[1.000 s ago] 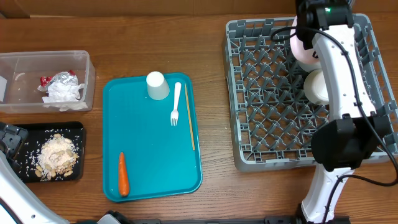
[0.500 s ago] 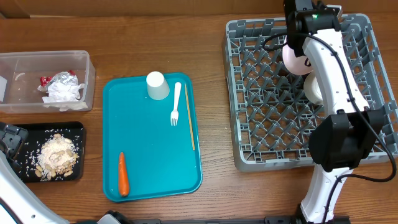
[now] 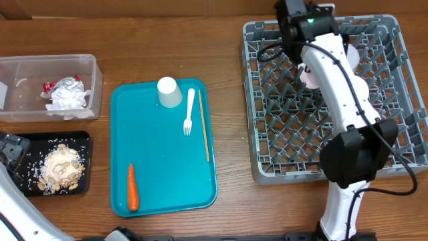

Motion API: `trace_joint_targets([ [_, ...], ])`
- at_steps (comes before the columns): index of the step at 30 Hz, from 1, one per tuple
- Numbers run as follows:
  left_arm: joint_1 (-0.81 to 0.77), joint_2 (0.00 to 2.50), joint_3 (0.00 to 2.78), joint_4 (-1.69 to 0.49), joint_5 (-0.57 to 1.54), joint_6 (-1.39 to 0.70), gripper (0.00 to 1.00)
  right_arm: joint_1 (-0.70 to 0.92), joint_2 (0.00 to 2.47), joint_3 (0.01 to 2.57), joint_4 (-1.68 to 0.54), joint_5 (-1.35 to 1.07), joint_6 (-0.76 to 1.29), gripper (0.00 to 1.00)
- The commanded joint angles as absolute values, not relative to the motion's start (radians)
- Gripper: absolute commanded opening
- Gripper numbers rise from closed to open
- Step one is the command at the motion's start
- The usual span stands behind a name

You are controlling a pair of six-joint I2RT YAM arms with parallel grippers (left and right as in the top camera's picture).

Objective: Sort waste into correct bins and load items into the dishwasher rack
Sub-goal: 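Lower the plate upright into the rack and open the right gripper, then move the right gripper left over the white cup on the tray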

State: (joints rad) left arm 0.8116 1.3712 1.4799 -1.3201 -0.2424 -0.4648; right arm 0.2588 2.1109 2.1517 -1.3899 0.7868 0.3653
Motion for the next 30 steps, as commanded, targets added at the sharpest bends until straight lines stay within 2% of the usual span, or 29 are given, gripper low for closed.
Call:
trace_joint_targets([
  [1, 0.813, 1.375, 1.501, -1.32, -0.238, -0.475, 1.0, 0.26, 2.094, 2.343, -1.452, 0.627, 0.36, 1.0],
  [6, 0.813, 1.375, 1.501, -1.32, -0.238, -0.475, 1.0, 0.231, 2.094, 2.59, -1.587, 0.442, 0.371, 1.0],
  [9, 0.813, 1.375, 1.501, -1.32, -0.238, -0.475, 1.0, 0.207, 2.094, 2.714, -1.65, 0.132, 0.339, 1.0],
  [12, 0.813, 1.375, 1.501, -1.32, -0.238, -0.475, 1.0, 0.208, 2.094, 2.728, -1.651, -0.159, 0.262, 1.0],
  [14, 0.813, 1.375, 1.501, -1.32, -0.238, -0.475, 1.0, 0.223, 2.096, 2.715, -1.645, -0.268, 0.253, 1.0],
  [20, 0.813, 1.375, 1.501, -1.32, -0.238, -0.475, 1.0, 0.374, 2.102, 2.59, -1.495, -0.282, 0.252, 1.0],
  [30, 0.813, 1.375, 1.501, -1.32, -0.238, -0.475, 1.0, 0.533, 2.104, 2.306, -1.219, -0.263, 0.174, 1.0],
])
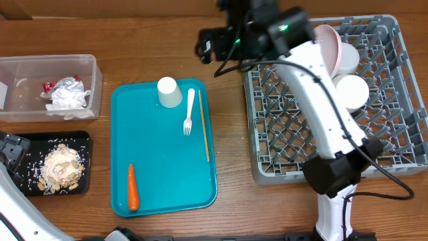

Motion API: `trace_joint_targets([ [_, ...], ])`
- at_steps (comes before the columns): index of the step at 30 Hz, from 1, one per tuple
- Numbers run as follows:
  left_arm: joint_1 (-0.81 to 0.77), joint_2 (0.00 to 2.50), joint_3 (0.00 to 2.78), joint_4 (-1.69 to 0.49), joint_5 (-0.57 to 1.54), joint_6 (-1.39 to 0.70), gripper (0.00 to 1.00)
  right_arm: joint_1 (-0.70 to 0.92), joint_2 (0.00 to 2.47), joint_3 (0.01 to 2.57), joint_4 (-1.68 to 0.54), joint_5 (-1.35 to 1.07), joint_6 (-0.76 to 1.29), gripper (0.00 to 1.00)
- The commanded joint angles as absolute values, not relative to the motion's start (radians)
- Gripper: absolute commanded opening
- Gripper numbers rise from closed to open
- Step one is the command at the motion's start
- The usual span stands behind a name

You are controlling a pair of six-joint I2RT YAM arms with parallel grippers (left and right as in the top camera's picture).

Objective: Sort waste into correct bins and load items into the dishwasher rack
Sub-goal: 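Move the right gripper left over the white cup on the tray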

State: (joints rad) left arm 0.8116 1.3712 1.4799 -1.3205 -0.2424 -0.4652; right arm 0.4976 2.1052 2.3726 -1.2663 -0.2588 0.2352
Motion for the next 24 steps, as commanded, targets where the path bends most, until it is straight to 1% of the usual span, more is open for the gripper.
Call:
trace_joint_targets([
  [1, 0.813, 1.375, 1.501, -1.32, -0.238, -0.475, 1.0, 0.548, 2.104, 2.288, -1.199, -0.262, 0.154, 1.0],
  [6, 0.813, 1.375, 1.501, -1.32, -0.238, -0.475, 1.0, 0.64, 2.109, 2.214, -1.078, -0.122, 0.141, 1.0],
  [10, 0.813, 1.375, 1.501, -1.32, -0.238, -0.475, 1.0, 0.7, 2.143, 2.209, -1.021, -0.048, 0.141, 1.0],
  [13, 0.813, 1.375, 1.501, -1.32, -0.238, -0.475, 1.0, 0.712, 2.18, 2.209, -1.015, -0.047, 0.168, 1.0],
  [18, 0.813, 1.375, 1.501, -1.32, -0.238, -0.475, 1.0, 0.711, 2.235, 2.209, -1.01, -0.134, 0.186, 1.0],
  [24, 0.813, 1.375, 1.501, -1.32, -0.238, -0.475, 1.0, 0.714, 2.266, 2.207, -0.894, -0.133, 0.183, 1.0],
])
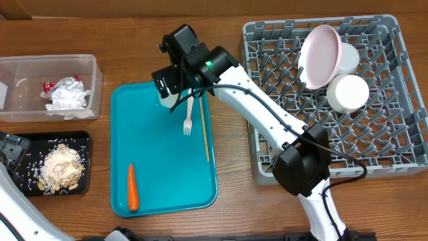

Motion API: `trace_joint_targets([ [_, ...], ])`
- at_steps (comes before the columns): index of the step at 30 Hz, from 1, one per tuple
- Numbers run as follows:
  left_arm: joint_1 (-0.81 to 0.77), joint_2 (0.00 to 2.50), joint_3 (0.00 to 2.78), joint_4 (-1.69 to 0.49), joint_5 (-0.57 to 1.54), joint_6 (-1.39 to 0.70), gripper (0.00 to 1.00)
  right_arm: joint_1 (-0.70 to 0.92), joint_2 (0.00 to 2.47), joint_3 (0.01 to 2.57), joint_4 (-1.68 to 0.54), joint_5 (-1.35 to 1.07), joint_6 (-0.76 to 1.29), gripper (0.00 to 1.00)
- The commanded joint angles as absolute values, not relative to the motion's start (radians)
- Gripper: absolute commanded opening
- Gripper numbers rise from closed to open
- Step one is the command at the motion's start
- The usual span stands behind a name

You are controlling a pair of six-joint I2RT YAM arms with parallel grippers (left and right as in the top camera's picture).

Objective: Sort waste into correct bins and load items into the dishwasher rack
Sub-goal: 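Move the right gripper left over the white cup on the tray, then lower the right gripper and close it on the white cup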

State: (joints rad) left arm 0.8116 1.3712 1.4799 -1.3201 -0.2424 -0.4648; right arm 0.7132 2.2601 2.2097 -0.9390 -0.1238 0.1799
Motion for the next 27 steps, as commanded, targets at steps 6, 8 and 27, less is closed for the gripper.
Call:
trace_joint_targets([
  [6, 0.813, 1.375, 1.501, -1.32, -0.238, -0.475, 1.0, 0.713, 2.328, 2.207, -0.812, -0.132, 0.198, 1.0],
  [8, 0.813, 1.375, 1.501, -1.32, -0.238, -0.475, 1.0, 0.713, 2.35, 2.207, -0.782, -0.132, 0.198, 1.0],
  [27, 0.813, 1.375, 1.501, -1.32, -0.238, -0.475, 1.0, 0.72, 2.473, 2.206, -0.691, -0.112, 0.197, 1.0],
])
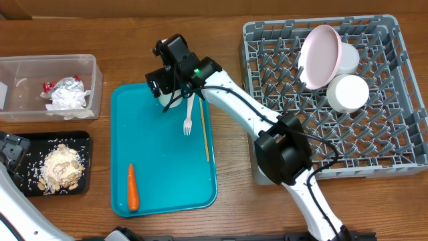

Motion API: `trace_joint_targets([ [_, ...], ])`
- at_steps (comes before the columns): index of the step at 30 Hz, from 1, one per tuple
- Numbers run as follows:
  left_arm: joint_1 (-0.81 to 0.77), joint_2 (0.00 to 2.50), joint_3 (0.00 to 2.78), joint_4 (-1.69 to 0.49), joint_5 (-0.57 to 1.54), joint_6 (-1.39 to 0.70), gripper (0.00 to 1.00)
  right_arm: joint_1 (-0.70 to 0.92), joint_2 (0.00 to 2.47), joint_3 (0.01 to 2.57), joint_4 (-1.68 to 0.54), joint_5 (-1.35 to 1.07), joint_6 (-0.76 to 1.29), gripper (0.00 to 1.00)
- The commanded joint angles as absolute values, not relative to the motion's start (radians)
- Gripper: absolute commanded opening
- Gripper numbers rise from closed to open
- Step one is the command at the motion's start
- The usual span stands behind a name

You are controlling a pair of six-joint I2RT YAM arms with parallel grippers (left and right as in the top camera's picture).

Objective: Sort waste into correct bins and load items into the dishwasher rack
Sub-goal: 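Lower the right gripper and close it on the white cup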

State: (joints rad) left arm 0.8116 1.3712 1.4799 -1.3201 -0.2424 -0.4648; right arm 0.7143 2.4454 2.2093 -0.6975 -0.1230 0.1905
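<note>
My right gripper [168,96] hangs over the far end of the teal tray [160,194], right on top of the upturned white cup [176,102]. Only a sliver of that cup shows beneath the wrist, and the fingers are hidden, so their state cannot be read. On the tray also lie a white plastic fork [188,112], a wooden chopstick [204,127] and a carrot [132,187]. The grey dishwasher rack [267,167] holds a pink bowl [319,47] and a white cup [348,92]. My left gripper [11,148] rests at the left edge, only partly in view.
At the far left stands a clear bin [87,67] holding crumpled foil and wrappers. In front of it is a black tray [83,137] of food scraps. My right arm stretches across from the rack's front left corner to the tray.
My right gripper has shifted a little to the left and towards the front over the white cup, which it now covers more. Everything else lies where it was.
First my right arm reached over the back of the rack. Then it was swung left past the rack's edge, with the pink bowl and white cup standing in the rack. After that it hovered at the cup on the tray, and now sits right over it.
</note>
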Motion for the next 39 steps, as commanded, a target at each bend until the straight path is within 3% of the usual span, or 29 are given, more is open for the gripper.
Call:
trace_joint_targets([
  [1, 0.813, 1.375, 1.501, -1.32, -0.238, -0.475, 1.0, 0.72, 2.476, 2.206, -0.688, -0.105, 0.198, 1.0],
  [18, 0.813, 1.375, 1.501, -1.32, -0.238, -0.475, 1.0, 0.735, 2.528, 2.205, -0.701, -0.053, 0.198, 1.0],
  [26, 0.813, 1.375, 1.501, -1.32, -0.238, -0.475, 1.0, 0.735, 2.526, 2.216, -0.728, -0.052, 0.197, 0.84],
  [39, 0.813, 1.375, 1.501, -1.32, -0.238, -0.475, 1.0, 0.734, 2.523, 2.245, -0.788, -0.012, 0.19, 0.83],
])
